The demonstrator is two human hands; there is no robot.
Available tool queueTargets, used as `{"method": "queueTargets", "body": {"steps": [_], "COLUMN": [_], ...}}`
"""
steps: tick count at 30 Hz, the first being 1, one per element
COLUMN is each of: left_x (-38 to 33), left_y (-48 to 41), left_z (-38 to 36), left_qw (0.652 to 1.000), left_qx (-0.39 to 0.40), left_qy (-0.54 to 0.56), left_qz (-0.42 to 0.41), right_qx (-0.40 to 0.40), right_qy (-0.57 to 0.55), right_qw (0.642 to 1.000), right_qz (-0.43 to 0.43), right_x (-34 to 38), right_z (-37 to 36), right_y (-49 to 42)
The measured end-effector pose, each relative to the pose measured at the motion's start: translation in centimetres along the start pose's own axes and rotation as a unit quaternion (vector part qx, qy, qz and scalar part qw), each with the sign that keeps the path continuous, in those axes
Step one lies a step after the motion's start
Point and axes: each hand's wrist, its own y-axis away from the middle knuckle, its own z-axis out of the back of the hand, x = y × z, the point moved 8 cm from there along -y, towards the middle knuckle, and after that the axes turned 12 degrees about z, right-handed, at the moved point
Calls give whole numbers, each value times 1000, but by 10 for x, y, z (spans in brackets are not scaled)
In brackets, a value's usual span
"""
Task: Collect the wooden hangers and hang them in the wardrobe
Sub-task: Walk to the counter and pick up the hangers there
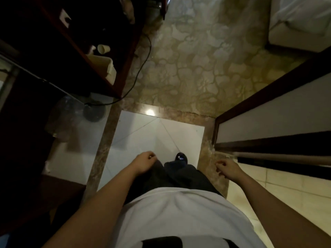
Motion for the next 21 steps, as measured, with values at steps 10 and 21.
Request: {"method": "queueTargets", "body": {"steps": [10, 21], "left_x": [-88, -26], "left_y": [-54, -117], "left_z": [96, 232], "left_qw": [995, 975], "left_qx": [-29, -70], "left_qy": [96, 150], "left_qz": [9, 150], "right_qx": [57, 101], "right_qy": [43, 82], "right_qw": [996, 971], "right_qz": [60, 202], "right_x": [113, 347], "right_z": [67, 104], "right_y": [-119, -249]}}
